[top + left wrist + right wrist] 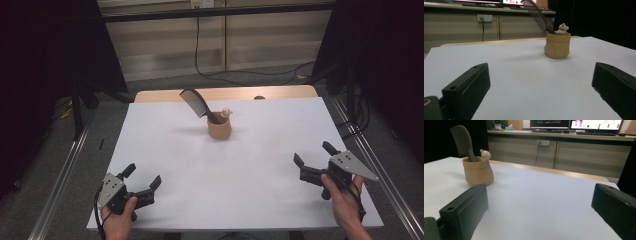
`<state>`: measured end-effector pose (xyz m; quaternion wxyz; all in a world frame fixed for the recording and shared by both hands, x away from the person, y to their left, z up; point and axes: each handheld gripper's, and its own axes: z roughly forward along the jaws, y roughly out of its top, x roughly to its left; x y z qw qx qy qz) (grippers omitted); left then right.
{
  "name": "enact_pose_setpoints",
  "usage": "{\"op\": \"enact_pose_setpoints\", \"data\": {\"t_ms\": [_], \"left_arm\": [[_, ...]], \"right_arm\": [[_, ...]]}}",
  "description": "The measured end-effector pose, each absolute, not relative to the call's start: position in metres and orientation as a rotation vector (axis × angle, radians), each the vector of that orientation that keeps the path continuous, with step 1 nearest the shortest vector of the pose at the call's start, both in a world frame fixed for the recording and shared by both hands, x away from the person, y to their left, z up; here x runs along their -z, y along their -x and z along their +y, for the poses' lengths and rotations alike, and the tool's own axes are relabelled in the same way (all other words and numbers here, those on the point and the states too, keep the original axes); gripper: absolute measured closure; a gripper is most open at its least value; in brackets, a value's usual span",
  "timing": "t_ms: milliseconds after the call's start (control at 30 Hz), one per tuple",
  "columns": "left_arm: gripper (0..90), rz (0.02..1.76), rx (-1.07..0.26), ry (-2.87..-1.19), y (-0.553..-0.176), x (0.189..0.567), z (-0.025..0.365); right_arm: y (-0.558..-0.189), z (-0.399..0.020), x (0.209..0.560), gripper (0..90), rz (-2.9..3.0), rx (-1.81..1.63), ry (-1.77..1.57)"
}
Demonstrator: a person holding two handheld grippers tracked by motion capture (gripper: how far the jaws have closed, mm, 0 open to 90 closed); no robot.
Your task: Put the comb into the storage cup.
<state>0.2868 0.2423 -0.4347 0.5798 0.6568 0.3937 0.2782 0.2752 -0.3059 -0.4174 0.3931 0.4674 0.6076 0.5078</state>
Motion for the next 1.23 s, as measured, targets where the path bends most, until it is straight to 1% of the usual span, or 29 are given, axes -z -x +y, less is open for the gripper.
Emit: {"op": "enact_pose_setpoints", "data": {"t_ms": [733,900,1233], "left_arm": [[2.2,0.932,-0.665,-1.555,-0.284,0.437,0.241],[2.2,0.955,-0.669,-1.528,-0.285,0.436,0.241],[2.1,0.956,-0.666,-1.539,-0.288,0.436,0.242]], "right_arm": [[-0.248,-0.327,0.439,0.9,1.478,-1.185,-1.253],[-0.243,-0.328,0.441,0.2,1.483,-1.190,-1.250],[-0.246,-0.323,0.445,0.1,1.514,-1.189,-1.241]]}}
